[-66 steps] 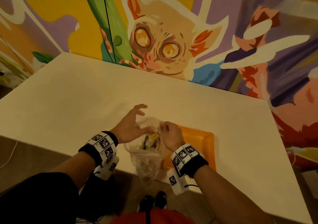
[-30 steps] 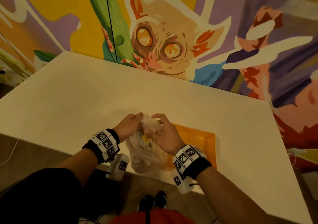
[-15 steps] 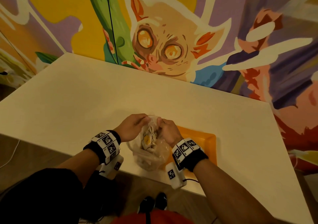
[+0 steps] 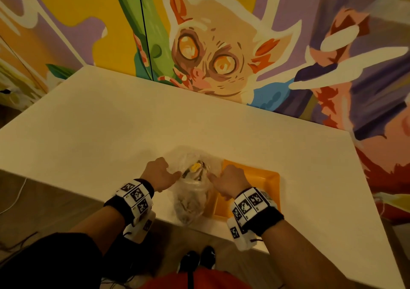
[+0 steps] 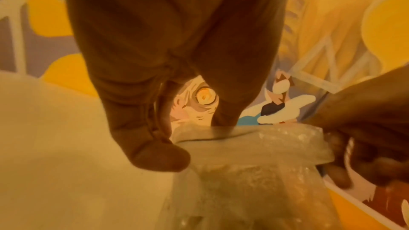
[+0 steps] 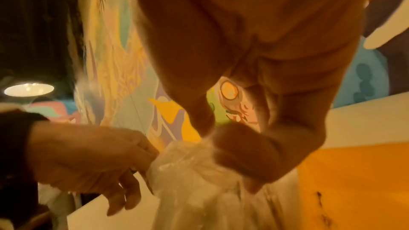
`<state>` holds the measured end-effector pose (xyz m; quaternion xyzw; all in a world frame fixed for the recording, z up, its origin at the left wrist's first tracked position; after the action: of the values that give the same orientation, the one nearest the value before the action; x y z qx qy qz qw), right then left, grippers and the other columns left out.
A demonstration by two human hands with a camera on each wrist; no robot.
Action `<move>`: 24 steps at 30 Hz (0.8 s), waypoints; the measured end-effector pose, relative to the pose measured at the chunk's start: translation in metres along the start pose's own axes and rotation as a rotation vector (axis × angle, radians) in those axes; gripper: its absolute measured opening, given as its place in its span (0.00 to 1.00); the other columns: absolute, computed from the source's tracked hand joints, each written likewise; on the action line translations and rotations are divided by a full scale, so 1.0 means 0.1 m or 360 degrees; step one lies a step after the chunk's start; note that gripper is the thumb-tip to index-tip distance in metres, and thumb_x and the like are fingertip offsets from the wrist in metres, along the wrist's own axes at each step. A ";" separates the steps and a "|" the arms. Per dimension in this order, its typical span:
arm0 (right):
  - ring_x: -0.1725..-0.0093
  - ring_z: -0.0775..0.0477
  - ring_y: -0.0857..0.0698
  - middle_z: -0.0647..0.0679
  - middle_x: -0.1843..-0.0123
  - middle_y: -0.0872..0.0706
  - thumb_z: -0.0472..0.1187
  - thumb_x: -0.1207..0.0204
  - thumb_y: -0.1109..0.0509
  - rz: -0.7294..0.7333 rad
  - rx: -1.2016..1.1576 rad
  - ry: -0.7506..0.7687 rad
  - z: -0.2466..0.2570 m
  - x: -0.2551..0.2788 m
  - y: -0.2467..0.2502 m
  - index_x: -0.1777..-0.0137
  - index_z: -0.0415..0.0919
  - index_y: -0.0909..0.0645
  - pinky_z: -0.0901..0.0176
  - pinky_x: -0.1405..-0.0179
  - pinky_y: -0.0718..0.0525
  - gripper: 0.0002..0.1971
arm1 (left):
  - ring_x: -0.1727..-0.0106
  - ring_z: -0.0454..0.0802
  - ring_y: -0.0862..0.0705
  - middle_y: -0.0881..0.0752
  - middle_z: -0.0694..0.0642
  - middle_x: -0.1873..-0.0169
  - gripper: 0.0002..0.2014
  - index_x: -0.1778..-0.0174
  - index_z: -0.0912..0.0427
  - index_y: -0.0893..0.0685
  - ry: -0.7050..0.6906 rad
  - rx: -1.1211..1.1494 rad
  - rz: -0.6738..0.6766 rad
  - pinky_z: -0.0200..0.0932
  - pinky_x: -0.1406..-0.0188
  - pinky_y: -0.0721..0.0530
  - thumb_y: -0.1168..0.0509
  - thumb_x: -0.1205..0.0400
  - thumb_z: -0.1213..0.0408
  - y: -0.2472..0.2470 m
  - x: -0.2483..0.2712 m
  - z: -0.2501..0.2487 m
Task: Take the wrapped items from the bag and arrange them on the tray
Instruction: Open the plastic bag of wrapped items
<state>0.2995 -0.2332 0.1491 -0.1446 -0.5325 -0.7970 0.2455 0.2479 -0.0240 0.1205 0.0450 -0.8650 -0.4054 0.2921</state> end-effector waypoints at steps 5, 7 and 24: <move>0.68 0.37 0.10 0.38 0.72 0.12 0.36 0.19 0.31 0.0296 -0.0945 -0.0227 -0.04 0.11 -0.24 0.64 0.29 0.19 0.43 0.59 0.09 0.13 | 0.67 0.60 0.09 0.10 0.68 0.69 0.12 0.64 0.76 0.12 0.0189 0.0812 0.0192 0.55 0.58 0.09 0.27 0.22 0.68 -0.20 0.11 0.12; 0.68 0.35 0.11 0.35 0.73 0.14 0.25 0.20 0.34 0.0232 -0.1283 -0.0312 -0.07 0.10 -0.30 0.61 0.26 0.20 0.48 0.67 0.11 0.07 | 0.69 0.61 0.10 0.11 0.74 0.64 0.06 0.62 0.80 0.14 0.0246 0.1165 0.0139 0.53 0.64 0.09 0.29 0.23 0.77 -0.28 0.16 0.13; 0.63 0.36 0.23 0.32 0.56 0.22 0.19 0.21 0.52 0.0252 -0.2558 -0.0563 -0.04 0.13 -0.71 0.51 0.28 0.25 0.50 0.64 0.21 0.14 | 0.75 0.51 0.27 0.30 0.55 0.75 0.07 0.68 0.60 0.30 0.0451 0.2532 0.0406 0.45 0.68 0.21 0.46 0.24 0.68 -0.54 0.27 0.04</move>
<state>0.2504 -0.2174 0.0987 -0.4364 0.1807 -0.8807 0.0351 0.2143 -0.0656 0.0919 0.1908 -0.8473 0.3757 0.3233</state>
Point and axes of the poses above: each hand's wrist, its own x-axis away from the middle knuckle, its own y-axis out of the back of the hand, z = x × y, the point moved 7 cm from there along -x, towards the middle knuckle
